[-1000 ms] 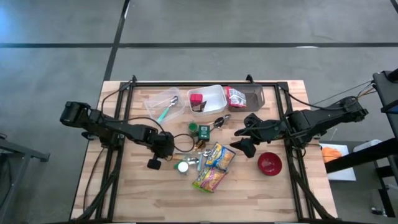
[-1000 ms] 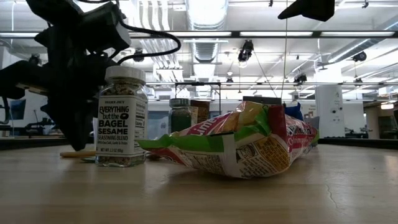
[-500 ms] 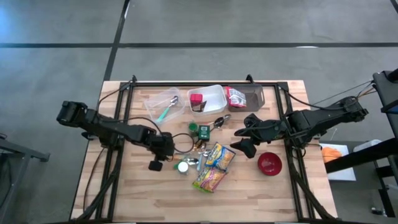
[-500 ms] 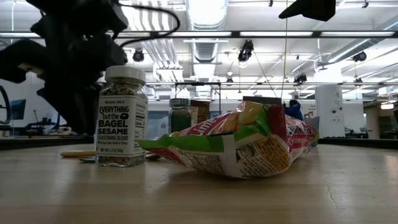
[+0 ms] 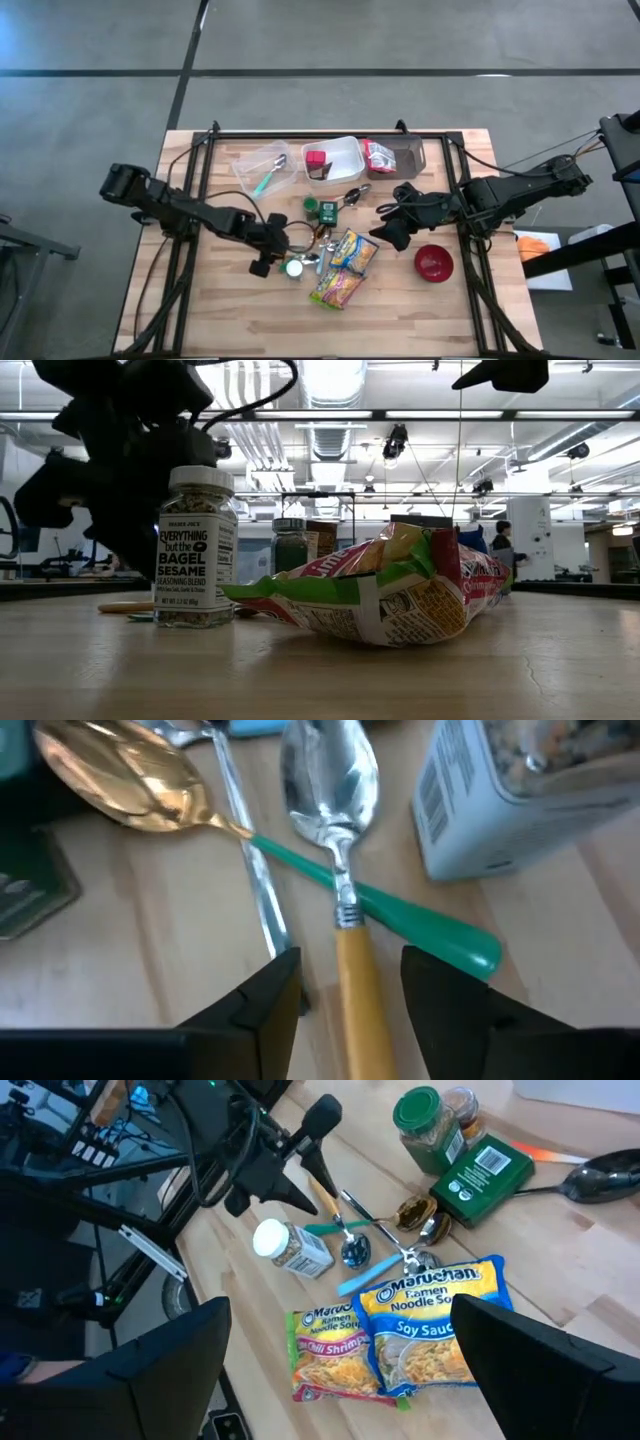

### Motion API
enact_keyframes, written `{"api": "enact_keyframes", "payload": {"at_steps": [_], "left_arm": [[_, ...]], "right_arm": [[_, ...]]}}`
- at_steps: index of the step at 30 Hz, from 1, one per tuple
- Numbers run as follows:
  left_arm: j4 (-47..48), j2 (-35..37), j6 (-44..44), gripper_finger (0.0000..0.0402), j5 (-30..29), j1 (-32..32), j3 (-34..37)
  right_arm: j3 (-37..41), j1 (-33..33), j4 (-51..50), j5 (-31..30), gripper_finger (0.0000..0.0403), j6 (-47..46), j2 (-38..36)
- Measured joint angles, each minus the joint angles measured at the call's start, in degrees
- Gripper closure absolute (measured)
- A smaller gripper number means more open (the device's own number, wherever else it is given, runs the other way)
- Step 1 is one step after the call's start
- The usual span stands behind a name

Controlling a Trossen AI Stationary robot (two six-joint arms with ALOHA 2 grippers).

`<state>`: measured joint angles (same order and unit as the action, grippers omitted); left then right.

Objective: Pick & Place Food Item
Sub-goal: Put the yellow spoon into the transparent bin

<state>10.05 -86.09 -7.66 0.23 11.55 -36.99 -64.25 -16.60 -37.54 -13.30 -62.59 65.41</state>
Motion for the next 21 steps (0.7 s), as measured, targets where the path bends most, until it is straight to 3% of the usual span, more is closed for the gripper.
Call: {"api": "enact_keyframes", "payload": {"at_steps": [17, 21], "left_arm": [[-2.61, -7.80, -5.83, 0.0254, 3.71, -0.07, -0.50], [-2.63, -8.32, -5.41, 0.0306, 4.07, -0.07, -0.56]], "right_arm": [[0.00, 0.00, 0.12, 0.02, 0.0028, -0.70, 0.00], [0.00, 0.00, 0.04, 0.02, 0.0028, -0.44, 0.00]]}}
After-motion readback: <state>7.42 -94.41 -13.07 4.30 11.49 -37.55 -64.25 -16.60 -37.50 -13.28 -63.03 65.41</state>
